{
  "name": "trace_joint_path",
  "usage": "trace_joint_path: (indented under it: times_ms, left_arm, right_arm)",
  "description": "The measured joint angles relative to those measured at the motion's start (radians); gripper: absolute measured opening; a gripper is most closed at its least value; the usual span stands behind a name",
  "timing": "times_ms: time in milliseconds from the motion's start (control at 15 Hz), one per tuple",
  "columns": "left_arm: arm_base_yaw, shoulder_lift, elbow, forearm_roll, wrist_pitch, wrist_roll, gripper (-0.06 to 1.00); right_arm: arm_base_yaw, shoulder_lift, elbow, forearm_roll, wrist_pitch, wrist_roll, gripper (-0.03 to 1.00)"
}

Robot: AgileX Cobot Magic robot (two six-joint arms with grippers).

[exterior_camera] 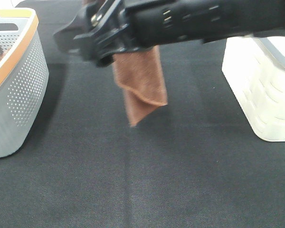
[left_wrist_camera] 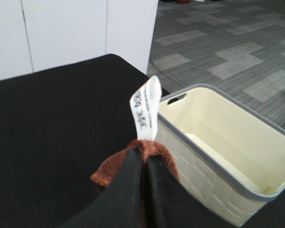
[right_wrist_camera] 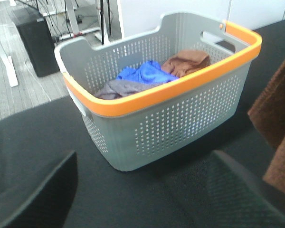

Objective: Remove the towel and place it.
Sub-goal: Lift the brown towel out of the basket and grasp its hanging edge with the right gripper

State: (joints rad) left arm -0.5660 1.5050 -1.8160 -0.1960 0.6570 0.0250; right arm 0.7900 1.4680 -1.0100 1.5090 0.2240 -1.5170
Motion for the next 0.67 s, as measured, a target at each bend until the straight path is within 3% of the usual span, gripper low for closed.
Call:
trace_joint_path:
  times_ms: [333,667]
  left_arm:
    - [0.000,0.013,0.000,-0.024,0.000,0.000,0.00]
    - [0.000,0.041,0.000,-0.025,0.002,0.000,0.00]
  right_arm:
    - [0.000,0.187,-0.106,0.000,-0.001,-0.013,0.71]
    - [0.010,0.239,-0.169,-0.036,-0.020,-0.016,0.71]
